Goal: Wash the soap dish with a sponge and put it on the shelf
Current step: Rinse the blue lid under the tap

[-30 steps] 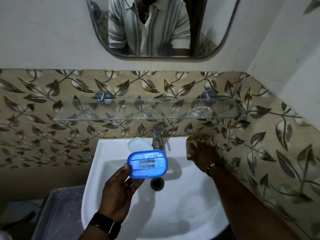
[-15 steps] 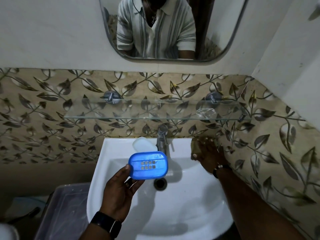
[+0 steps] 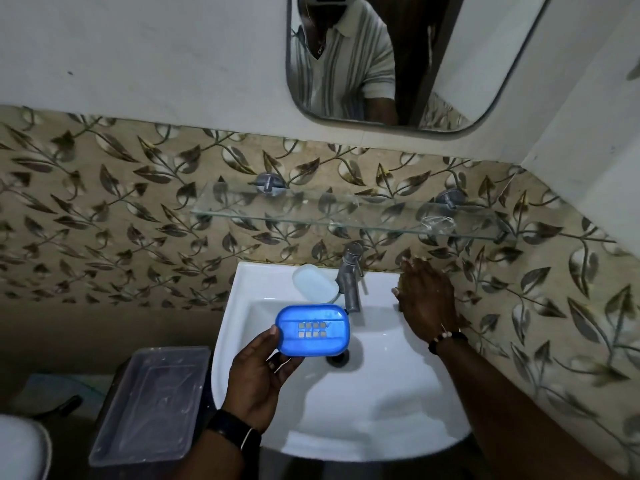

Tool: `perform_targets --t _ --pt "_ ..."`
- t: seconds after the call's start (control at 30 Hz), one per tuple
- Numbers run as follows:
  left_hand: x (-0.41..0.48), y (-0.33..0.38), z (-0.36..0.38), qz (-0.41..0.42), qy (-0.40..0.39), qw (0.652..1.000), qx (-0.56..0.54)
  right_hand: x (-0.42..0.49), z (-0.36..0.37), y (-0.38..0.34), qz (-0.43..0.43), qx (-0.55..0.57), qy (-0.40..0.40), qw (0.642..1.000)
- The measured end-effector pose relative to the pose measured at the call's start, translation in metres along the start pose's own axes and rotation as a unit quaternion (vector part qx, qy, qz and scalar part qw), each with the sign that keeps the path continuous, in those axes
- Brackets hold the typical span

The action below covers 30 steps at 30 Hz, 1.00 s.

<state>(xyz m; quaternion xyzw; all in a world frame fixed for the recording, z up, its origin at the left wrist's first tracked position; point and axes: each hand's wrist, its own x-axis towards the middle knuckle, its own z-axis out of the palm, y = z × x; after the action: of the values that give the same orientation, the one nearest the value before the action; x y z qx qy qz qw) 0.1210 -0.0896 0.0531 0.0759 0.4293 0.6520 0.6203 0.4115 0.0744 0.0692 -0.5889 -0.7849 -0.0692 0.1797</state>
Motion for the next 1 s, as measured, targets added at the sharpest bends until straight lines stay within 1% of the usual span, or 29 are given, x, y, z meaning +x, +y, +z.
perform_targets --t 0.1,0.2,0.23,0.3,0.4,0.47,0.53,0.67,0.87,1.0 --pt "-0.003 0.006 -0.009 0.002 -0.001 1.0 0.005 -0.003 -0.007 -0.03 -0.022 0.03 0.067 0.997" --pt "-0.005 0.013 -0.016 0.007 -0.003 1.0 0.009 -0.006 -0.013 -0.064 -0.083 0.045 0.161 0.982" --pt "-0.005 0.015 -0.018 0.01 -0.004 1.0 0.01 -0.008 -0.015 -0.077 -0.104 0.059 0.179 0.976" --pt "-0.005 0.02 -0.02 0.015 -0.003 1.0 0.009 -0.012 -0.02 -0.102 -0.136 0.092 0.189 0.968" --pt "-0.002 0.025 -0.02 0.026 -0.001 1.0 0.009 -0.021 -0.024 -0.139 -0.143 0.187 0.149 0.961" --pt "0.0 0.029 -0.018 0.035 0.002 0.999 0.005 -0.027 -0.023 -0.158 -0.114 0.259 0.097 0.954" --pt "0.003 0.032 -0.017 0.043 0.008 0.999 0.0 -0.032 -0.019 -0.171 -0.08 0.29 0.057 0.952" --pt "0.007 0.036 -0.02 0.045 0.014 0.999 -0.005 -0.034 -0.01 -0.182 -0.017 0.353 0.019 0.935" --pt "0.016 0.046 -0.017 0.067 0.033 0.996 -0.042 -0.013 -0.005 -0.193 -0.039 0.32 -0.038 0.946" --pt "0.033 0.052 -0.014 0.079 0.051 0.994 -0.06 0.017 0.0 -0.204 -0.006 0.272 -0.014 0.962"
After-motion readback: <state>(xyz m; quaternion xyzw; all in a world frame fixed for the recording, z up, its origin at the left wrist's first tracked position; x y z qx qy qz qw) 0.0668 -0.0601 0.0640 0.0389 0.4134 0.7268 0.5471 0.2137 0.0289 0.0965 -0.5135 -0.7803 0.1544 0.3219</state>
